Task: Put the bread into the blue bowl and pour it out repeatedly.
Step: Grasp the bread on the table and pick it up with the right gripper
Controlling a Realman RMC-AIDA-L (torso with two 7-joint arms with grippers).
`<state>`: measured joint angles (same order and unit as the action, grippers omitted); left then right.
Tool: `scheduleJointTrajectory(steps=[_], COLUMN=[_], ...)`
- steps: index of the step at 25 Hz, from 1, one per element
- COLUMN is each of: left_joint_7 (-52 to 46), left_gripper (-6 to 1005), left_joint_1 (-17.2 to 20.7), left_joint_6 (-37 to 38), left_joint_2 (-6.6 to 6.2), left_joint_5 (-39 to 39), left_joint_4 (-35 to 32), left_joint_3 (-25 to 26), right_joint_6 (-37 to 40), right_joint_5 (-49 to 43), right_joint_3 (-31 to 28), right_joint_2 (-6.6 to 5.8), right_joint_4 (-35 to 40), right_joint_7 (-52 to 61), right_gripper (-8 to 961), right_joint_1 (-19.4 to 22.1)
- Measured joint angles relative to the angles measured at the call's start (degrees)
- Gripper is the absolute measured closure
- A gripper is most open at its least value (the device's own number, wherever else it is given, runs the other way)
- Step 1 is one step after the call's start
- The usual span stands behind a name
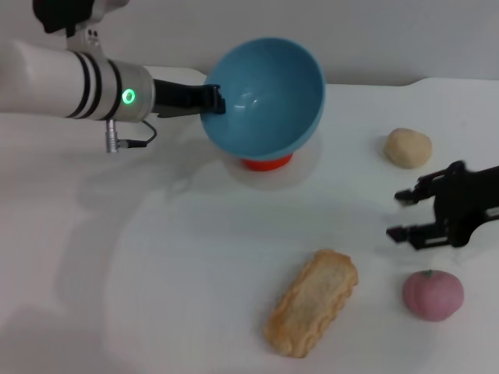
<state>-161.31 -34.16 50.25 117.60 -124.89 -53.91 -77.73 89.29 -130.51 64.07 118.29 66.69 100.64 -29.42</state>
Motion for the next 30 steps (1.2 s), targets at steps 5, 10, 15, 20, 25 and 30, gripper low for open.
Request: scheduleJointTrajectory(steps=[5, 10, 15, 20, 25, 30], left_joint_7=[0.00, 0.00, 0.01, 0.02, 0.03, 0.03], left_gripper=[995, 995, 995, 995, 995, 996], left_joint_1=[1.24, 1.33, 1.08, 1.19, 1.42, 1.45], left_joint_6=[1.14, 1.24, 1.06, 1.06, 0.92, 0.59], left_joint_2=[0.14, 0.18, 0.22, 0.25, 0.26, 0.26], left_joint_5=[0.04, 0.27, 0.55, 1.04, 1.23, 1.41], left_joint_4=[-0.64, -0.61, -0.32, -0.10, 0.14, 0.25], left_joint_3=[0.30, 0.34, 0.37, 0.39, 0.40, 0.40], right_joint_6=[0.32, -1.01, -5.44, -11.14, -14.74, -16.66], right_joint_5=[-6.11, -9.24, -12.07, -15.22, -15.97, -15.90], right_joint_3=[10.67, 20.85, 30.72, 39.56, 44.84, 49.06], right_joint_2=[0.27, 0.53, 0.54, 0.54, 0.54, 0.57], right_joint_4=[4.20, 7.10, 6.58, 5.39, 5.31, 5.32], right_joint_7=[0.91, 0.97, 0.98, 3.07, 4.14, 4.51], right_gripper=[361, 360, 365, 373, 382, 390], right_joint_1=[-1.58, -1.87, -3.19, -4.67, -5.49, -6.19])
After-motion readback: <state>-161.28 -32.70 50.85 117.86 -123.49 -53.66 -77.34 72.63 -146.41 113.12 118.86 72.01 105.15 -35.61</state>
